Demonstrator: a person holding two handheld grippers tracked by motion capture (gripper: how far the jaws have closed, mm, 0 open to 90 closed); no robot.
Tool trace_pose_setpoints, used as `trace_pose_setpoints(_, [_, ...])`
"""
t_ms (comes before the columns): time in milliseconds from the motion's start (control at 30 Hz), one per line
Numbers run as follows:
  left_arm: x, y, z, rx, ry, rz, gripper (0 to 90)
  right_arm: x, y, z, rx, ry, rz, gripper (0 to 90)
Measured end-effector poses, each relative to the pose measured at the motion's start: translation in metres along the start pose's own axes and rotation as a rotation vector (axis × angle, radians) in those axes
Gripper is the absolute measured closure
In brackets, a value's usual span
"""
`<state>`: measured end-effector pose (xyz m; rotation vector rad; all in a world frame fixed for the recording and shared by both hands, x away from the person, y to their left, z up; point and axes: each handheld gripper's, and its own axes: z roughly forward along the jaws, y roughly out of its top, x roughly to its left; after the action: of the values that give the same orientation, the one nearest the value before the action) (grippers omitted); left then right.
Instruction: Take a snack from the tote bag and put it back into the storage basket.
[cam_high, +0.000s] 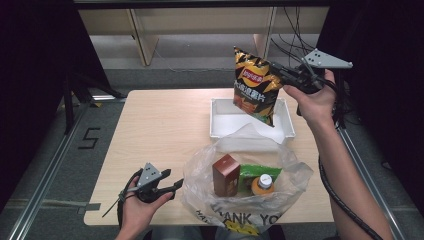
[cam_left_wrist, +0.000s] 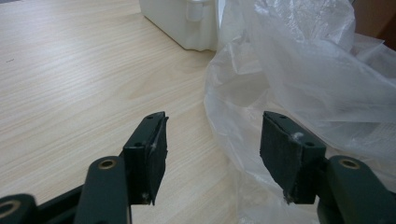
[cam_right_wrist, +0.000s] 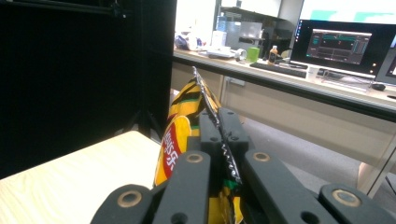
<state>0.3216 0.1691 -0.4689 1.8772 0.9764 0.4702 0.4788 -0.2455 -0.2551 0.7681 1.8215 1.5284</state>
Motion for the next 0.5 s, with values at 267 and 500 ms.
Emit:
trace_pose_setpoints(267, [0.000,-0.001,0.001,0.006,-0.005,-0.025,40.9,-0.003,-0.007,0.007,0.013,-0.001,0.007,90.0])
trace_pose_setpoints(500, [-0.001,-0.001,0.001,0.009,-0.006,-0.023,40.9,-0.004,-0.013,0.013,0.027,-0.002,0.023,90.0])
